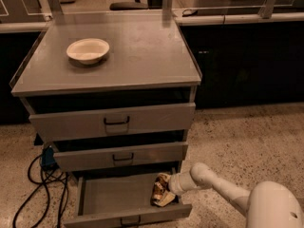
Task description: Place orange can into bottom drawer
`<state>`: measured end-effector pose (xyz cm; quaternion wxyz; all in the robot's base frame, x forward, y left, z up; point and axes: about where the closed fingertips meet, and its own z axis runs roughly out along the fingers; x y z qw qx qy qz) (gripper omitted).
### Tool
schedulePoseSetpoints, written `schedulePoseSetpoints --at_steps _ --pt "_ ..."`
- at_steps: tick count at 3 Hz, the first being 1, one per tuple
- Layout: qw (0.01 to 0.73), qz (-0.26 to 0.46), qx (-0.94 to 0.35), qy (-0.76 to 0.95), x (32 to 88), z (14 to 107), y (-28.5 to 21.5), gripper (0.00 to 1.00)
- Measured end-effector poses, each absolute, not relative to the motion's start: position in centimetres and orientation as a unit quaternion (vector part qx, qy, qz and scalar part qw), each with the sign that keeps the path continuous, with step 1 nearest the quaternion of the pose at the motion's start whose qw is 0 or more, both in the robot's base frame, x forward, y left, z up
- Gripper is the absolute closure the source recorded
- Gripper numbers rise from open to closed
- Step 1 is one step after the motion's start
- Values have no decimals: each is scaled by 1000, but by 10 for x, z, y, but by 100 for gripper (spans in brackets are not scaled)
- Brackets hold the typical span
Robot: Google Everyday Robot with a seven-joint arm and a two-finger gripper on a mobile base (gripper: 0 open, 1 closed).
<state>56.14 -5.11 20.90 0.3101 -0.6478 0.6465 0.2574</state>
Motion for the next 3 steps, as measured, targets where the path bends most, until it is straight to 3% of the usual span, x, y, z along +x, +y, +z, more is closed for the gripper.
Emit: schedulePoseSetpoints --at_steps 2,3 --pt "342 212 -629 666 592 196 -49 100" --pt "320 222 -631 671 587 168 -47 100"
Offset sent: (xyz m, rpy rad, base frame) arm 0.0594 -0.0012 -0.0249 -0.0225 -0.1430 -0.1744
